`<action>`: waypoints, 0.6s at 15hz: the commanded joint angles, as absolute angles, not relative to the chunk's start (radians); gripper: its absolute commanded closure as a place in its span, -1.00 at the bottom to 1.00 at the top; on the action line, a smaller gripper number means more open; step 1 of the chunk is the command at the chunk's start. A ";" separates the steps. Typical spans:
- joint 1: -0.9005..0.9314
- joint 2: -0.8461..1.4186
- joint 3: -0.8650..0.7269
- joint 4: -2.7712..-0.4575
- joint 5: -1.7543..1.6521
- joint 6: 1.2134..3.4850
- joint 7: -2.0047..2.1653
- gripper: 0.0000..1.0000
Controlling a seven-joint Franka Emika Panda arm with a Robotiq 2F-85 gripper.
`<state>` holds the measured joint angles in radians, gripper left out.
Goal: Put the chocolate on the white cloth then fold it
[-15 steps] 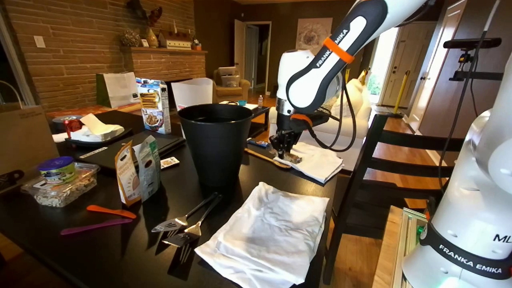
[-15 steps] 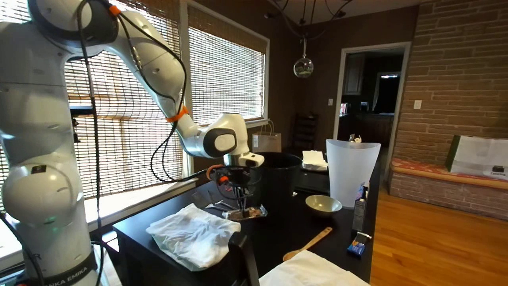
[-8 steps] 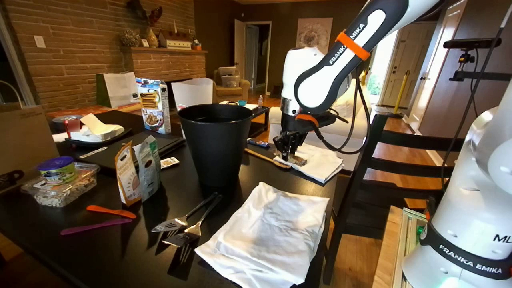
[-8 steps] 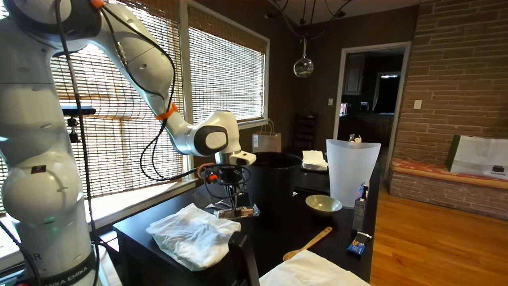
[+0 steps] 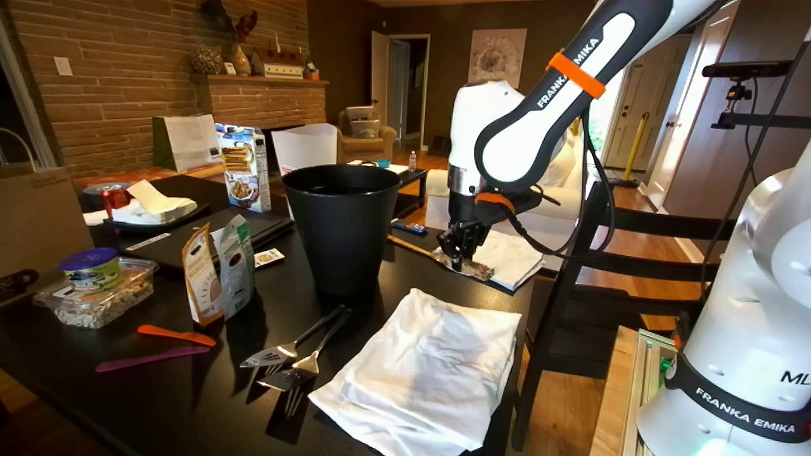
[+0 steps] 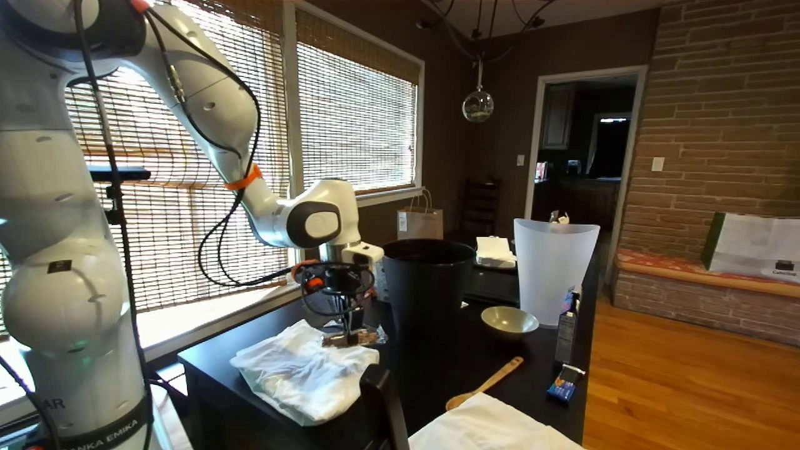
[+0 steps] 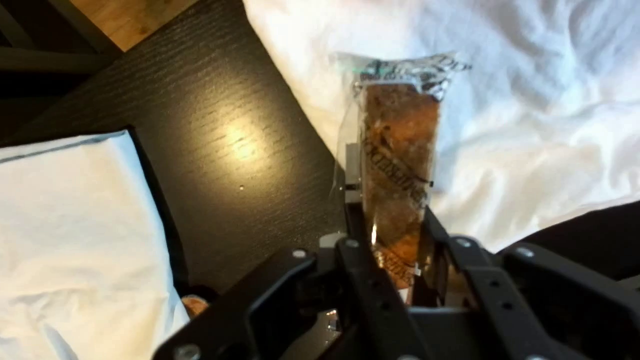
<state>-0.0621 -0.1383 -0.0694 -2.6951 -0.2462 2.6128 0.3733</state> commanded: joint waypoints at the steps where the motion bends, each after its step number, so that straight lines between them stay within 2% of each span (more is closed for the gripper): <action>1: -0.048 -0.265 -0.011 -2.807 -0.182 2.567 0.385 0.86; 9: 0.034 -0.199 0.082 -2.755 -0.002 2.528 0.377 0.86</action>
